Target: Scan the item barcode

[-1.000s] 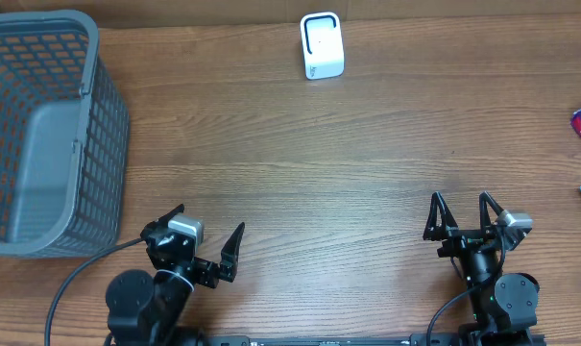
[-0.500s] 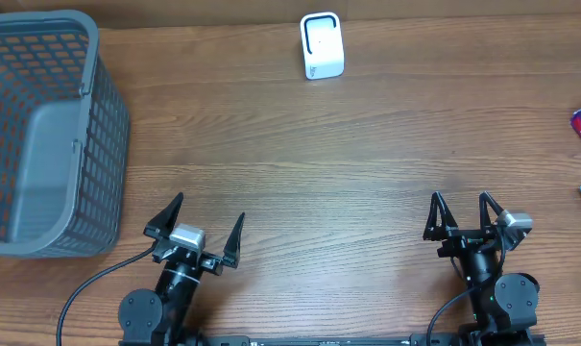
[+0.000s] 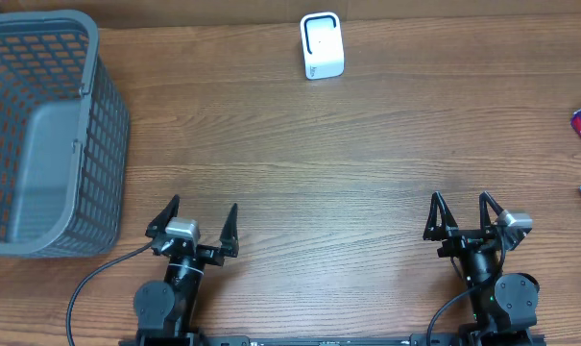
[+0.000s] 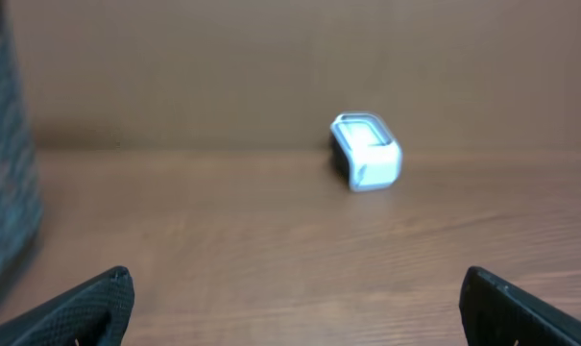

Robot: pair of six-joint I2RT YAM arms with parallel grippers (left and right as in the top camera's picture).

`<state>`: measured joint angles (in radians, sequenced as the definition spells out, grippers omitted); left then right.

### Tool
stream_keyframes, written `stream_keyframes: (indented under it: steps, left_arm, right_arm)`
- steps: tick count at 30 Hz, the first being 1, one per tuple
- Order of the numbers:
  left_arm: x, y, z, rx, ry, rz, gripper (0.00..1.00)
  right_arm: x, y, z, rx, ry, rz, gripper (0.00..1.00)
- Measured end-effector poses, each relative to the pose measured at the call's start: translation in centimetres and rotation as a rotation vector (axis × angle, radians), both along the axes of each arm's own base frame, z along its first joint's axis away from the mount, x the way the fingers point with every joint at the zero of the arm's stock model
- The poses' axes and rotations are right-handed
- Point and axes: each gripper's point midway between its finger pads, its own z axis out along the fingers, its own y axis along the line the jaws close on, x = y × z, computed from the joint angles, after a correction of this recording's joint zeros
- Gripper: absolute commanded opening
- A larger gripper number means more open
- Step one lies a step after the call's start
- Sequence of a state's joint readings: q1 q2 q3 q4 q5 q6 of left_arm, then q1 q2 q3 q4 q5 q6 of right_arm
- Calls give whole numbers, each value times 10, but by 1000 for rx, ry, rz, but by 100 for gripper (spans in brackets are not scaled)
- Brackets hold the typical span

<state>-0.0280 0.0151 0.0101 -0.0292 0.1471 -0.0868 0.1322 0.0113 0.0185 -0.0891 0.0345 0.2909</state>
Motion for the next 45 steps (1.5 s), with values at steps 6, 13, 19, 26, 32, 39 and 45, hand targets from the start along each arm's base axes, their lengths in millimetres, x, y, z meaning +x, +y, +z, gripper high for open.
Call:
stream_keyframes:
  steps: [6,13,19,26,32,39,45]
  left_arm:
    - [2,18,-12,-78,57,107,100]
    - [2,24,-12,-8,50,138,100]
    - [2,31,-13,2,50,181,100]
    - [2,32,-13,4,50,185,100]
    - [2,32,-13,4,50,185,100]
    - [2,32,-13,4,50,185,100]
    - [2,32,-13,4,50,185,100]
  right_arm:
    - [0,0,0,1,-1,0,100]
    - [0,0,0,0,0,0,100]
    - [0,0,0,0,0,0,100]
    - [0,0,0,0,0,0,100]
    - [0,0,0,0,0,0,100]
    - [0,0,0,1,-1,1,100]
    - [0,0,0,0,0,0,100]
